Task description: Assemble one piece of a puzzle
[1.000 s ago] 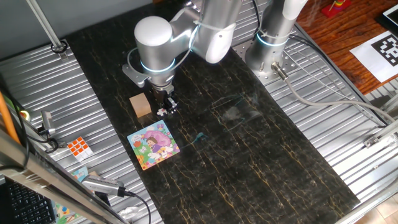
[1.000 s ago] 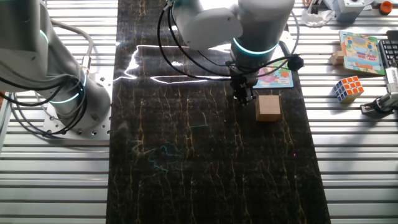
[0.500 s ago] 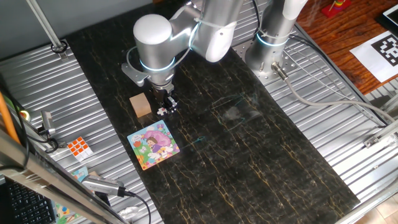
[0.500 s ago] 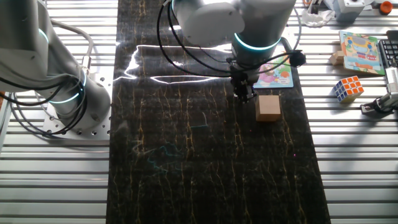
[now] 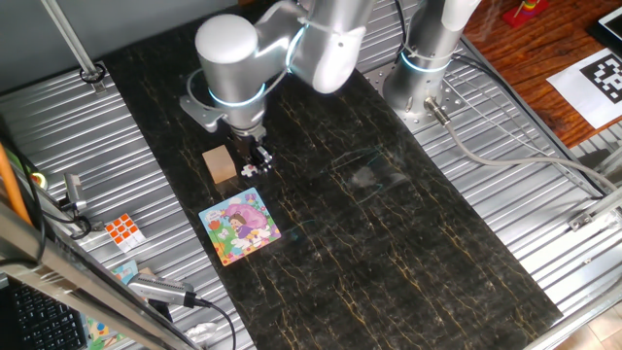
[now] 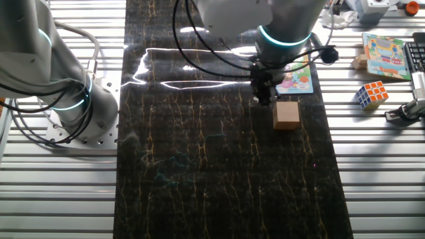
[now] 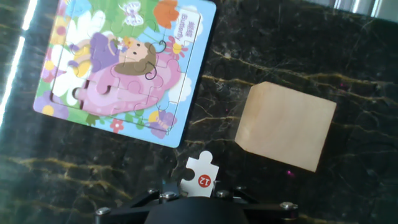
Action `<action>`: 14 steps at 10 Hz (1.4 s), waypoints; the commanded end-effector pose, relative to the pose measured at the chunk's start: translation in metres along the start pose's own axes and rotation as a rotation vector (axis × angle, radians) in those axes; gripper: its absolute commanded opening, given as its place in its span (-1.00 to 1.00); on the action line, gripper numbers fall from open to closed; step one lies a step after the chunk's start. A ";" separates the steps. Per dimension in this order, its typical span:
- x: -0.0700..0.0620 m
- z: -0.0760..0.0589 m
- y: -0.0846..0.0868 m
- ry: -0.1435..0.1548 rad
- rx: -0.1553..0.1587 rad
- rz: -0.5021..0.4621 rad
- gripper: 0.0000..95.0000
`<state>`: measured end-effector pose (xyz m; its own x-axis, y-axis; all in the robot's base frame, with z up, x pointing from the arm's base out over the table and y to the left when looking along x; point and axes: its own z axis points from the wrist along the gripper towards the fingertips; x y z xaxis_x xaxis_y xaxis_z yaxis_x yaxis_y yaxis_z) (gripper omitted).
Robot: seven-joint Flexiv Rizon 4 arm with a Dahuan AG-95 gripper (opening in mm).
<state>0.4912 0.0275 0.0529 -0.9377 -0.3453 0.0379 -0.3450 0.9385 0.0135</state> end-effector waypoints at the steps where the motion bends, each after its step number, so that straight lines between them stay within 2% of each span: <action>1: 0.000 -0.010 -0.001 0.012 -0.006 -0.008 -1.00; 3: 0.001 -0.015 -0.003 0.019 -0.009 -0.013 -1.00; 6: -0.005 -0.026 -0.010 0.034 -0.014 -0.017 -1.00; 9: -0.011 -0.027 -0.015 0.036 -0.015 -0.023 -1.00; 14: -0.011 -0.024 -0.018 0.036 -0.015 -0.033 -1.00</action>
<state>0.5077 0.0129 0.0756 -0.9225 -0.3794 0.0713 -0.3783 0.9252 0.0295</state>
